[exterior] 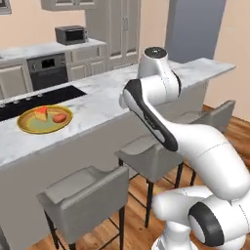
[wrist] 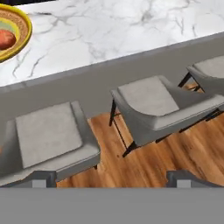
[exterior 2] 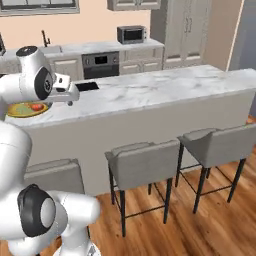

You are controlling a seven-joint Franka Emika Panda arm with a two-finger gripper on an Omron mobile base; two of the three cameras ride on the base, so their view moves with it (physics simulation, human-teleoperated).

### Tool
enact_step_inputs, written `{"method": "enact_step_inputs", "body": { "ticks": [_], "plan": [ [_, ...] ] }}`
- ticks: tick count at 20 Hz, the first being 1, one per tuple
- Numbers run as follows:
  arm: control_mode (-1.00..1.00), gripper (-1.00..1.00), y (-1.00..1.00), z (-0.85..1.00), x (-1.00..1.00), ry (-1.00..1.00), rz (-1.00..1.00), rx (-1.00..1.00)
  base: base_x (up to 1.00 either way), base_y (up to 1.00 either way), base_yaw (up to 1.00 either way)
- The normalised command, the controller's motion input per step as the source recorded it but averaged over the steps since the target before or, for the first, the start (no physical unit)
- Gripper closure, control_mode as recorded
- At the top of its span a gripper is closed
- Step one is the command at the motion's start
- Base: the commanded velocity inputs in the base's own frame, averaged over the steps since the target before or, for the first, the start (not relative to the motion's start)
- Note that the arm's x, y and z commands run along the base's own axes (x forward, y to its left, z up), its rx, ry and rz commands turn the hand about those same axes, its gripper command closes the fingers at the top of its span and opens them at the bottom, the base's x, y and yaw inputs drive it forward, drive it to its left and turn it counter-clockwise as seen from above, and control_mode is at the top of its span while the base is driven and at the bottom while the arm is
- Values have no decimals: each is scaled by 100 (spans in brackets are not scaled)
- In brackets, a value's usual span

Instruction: Take the cheese, chicken drumstick, and squash from the fridge and place them on the plate on the dining counter to create an appetizer plate.

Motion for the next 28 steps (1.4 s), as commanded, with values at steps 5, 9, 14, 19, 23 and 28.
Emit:
{"method": "enact_step_inputs", "body": {
  "ticks": [5,9,14,19,23,28],
  "plan": [
    [100,-100,0,0,0,0,0,0,0,-23,-93],
    [100,-100,0,0,0,0,0,0,0,-48,-86],
    [100,-100,0,0,0,0,0,0,0,-74,-80],
    [100,-100,0,0,0,0,0,0,5,-90,-71],
    [100,-100,0,0,0,0,0,0,84,-32,-46],
    [100,-100,0,0,0,0,0,0,100,0,-32]
  ]
}}
